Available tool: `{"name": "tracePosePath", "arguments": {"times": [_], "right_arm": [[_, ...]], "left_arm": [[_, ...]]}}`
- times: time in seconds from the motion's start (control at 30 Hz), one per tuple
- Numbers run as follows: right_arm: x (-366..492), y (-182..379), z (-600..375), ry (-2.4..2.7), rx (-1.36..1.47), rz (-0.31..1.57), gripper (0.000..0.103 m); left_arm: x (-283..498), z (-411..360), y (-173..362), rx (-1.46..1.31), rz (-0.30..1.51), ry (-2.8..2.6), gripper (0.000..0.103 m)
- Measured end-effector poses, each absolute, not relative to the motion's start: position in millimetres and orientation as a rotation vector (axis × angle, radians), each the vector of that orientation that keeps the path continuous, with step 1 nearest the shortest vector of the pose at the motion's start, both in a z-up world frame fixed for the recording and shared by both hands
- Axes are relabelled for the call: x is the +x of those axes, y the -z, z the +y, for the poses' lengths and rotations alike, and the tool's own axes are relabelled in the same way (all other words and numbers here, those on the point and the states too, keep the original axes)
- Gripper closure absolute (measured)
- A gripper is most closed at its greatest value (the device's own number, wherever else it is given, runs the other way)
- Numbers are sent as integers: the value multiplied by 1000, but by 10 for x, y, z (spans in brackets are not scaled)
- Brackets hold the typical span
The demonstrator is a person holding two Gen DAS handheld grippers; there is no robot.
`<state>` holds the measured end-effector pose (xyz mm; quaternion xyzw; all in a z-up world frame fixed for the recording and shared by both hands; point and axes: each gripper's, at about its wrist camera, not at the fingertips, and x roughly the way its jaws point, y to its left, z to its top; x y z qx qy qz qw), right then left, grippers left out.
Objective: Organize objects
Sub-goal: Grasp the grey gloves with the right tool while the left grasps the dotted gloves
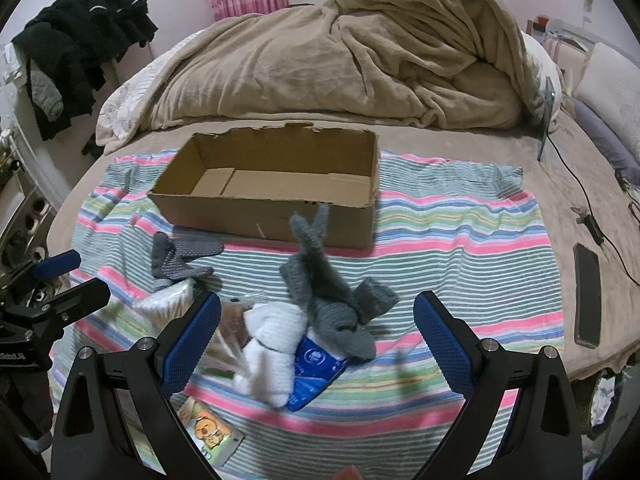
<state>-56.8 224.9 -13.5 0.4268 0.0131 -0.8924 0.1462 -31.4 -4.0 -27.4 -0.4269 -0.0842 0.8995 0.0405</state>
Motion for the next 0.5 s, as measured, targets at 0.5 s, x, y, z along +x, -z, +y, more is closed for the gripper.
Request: {"name": "tracePosePath", "arguments": {"times": [0.5], "right_arm": [[-1023,482,2323,2527,1317,1,4]], "left_arm": [[-957,-240,869,-1474,-311,-2690,15]]}}
